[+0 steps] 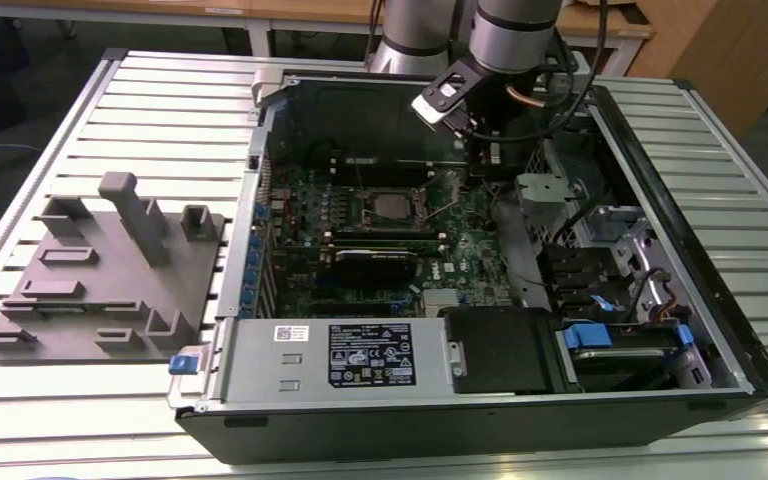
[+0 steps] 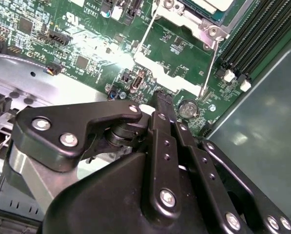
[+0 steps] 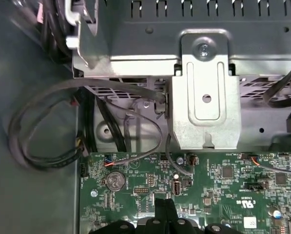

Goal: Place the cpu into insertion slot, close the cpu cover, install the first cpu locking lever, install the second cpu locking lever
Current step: 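Close the cpu cover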

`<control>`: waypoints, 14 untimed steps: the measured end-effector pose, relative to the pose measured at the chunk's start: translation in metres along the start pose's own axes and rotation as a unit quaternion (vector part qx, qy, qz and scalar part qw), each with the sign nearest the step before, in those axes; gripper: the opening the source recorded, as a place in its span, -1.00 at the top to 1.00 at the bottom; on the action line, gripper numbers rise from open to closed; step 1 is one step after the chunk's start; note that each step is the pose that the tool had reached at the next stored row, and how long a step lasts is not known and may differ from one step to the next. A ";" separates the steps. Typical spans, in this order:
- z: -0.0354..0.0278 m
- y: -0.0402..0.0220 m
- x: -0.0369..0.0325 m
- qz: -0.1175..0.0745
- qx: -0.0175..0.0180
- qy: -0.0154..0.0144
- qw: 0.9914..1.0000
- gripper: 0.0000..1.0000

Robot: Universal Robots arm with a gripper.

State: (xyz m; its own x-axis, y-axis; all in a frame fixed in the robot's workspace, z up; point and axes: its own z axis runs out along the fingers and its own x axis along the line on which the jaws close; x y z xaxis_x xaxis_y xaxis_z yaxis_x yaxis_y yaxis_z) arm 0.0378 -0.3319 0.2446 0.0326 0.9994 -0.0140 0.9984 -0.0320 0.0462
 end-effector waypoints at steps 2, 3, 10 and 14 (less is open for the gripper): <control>0.0028 -0.0001 0.0001 0.000 0.000 0.000 1.000 0.80; 0.0034 -0.0002 0.0001 0.000 0.000 0.000 1.000 0.80; 0.0041 -0.0024 0.0000 0.000 0.000 0.000 1.000 0.80; 0.0037 -0.0098 -0.0002 0.000 -0.004 0.000 1.000 0.80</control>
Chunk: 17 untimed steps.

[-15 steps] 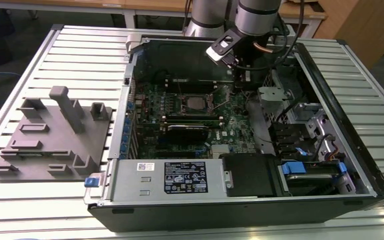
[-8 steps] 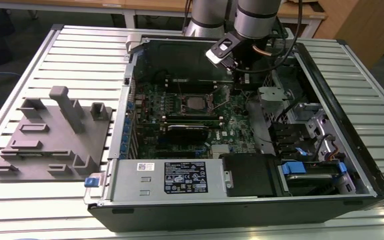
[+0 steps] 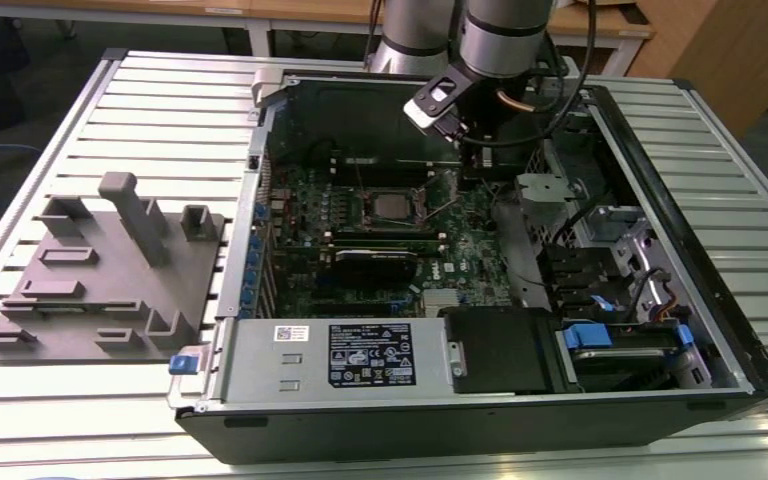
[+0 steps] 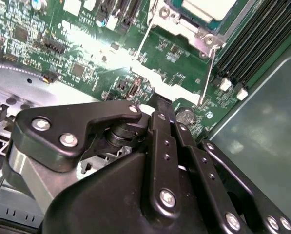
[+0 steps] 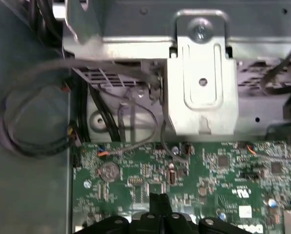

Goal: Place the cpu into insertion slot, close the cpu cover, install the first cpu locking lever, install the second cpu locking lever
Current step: 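Close the cpu cover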

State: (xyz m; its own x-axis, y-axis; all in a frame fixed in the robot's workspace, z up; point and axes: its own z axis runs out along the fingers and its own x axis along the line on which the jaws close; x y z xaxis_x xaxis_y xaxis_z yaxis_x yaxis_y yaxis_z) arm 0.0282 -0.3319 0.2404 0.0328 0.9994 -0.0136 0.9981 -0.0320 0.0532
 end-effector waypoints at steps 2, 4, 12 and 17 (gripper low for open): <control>-0.0003 -0.0053 -0.0002 0.000 -0.003 0.000 1.000 0.80; -0.0006 -0.0113 -0.0004 0.000 -0.007 0.000 1.000 0.80; -0.0019 -0.0354 -0.0012 0.000 -0.023 0.001 1.000 0.80; -0.0027 -0.0523 -0.0017 0.001 -0.033 0.001 0.999 0.80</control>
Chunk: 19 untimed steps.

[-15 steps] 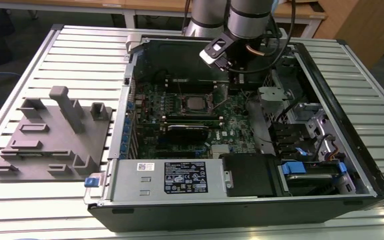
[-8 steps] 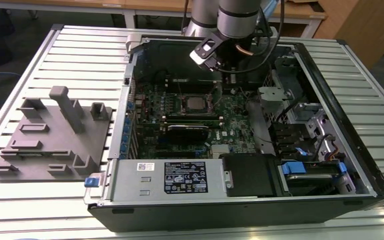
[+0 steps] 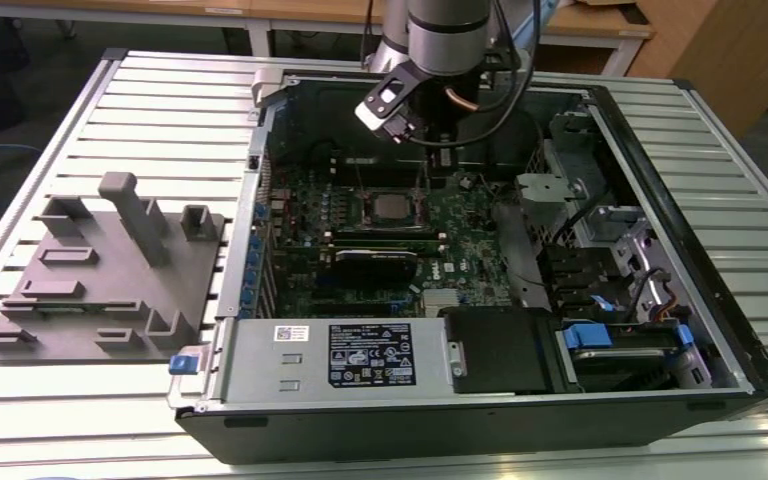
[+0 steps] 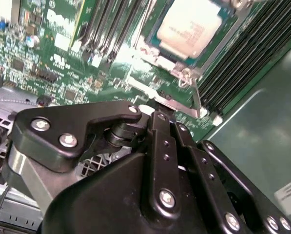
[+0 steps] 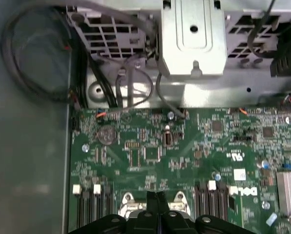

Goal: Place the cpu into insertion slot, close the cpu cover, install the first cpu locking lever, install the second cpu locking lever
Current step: 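Close the cpu cover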

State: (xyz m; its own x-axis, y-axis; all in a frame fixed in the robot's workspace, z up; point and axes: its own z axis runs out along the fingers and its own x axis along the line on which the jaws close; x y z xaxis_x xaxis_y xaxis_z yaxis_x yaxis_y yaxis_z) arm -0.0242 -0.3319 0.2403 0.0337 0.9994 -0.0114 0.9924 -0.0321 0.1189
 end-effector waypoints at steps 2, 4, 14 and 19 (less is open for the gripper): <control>-0.0005 -0.0045 -0.0001 0.000 -0.002 0.000 1.000 0.80; -0.0008 -0.0064 -0.0002 0.000 -0.003 0.000 1.000 0.80; -0.0007 -0.0096 -0.0003 0.000 0.003 0.000 1.000 0.80; 0.0005 -0.0097 -0.0003 -0.001 0.035 -0.001 0.999 0.80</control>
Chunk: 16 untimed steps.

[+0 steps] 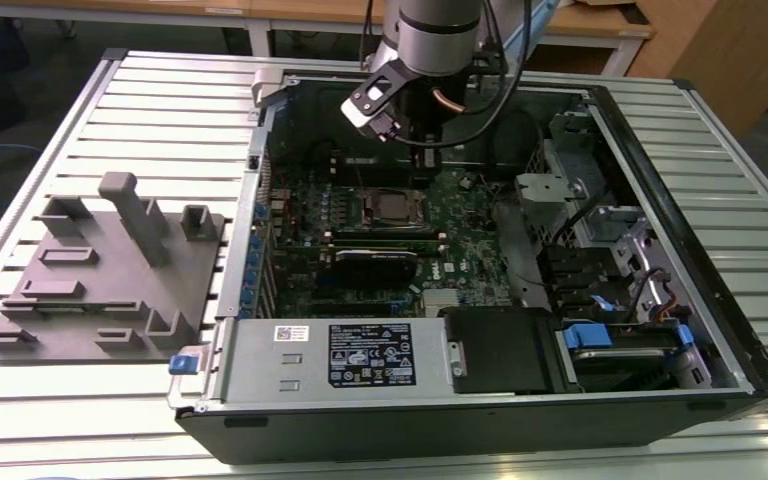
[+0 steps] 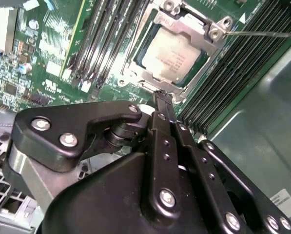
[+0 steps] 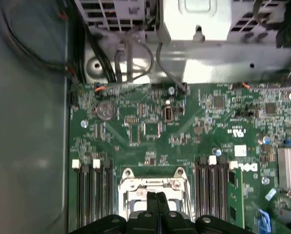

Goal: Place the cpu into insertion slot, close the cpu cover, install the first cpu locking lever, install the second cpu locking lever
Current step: 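Close the cpu cover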

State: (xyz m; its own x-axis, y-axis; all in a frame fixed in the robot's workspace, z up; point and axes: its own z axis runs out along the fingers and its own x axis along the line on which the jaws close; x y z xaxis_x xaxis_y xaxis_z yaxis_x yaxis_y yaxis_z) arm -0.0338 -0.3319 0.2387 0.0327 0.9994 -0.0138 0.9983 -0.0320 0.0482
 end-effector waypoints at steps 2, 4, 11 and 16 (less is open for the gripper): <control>0.0001 0.0000 0.0000 0.000 0.003 0.000 1.000 0.80; 0.0002 -0.0001 0.0000 0.000 0.006 0.000 1.000 0.80; 0.0008 -0.0008 0.0000 0.000 0.008 0.000 1.000 0.80; 0.0021 -0.0083 -0.0005 0.000 0.008 0.000 1.000 0.80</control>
State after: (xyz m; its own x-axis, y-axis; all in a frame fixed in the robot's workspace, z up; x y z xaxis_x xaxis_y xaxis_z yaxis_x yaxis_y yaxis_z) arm -0.0420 -0.3322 0.2362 0.0324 0.9994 -0.0143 0.9990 -0.0320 0.0313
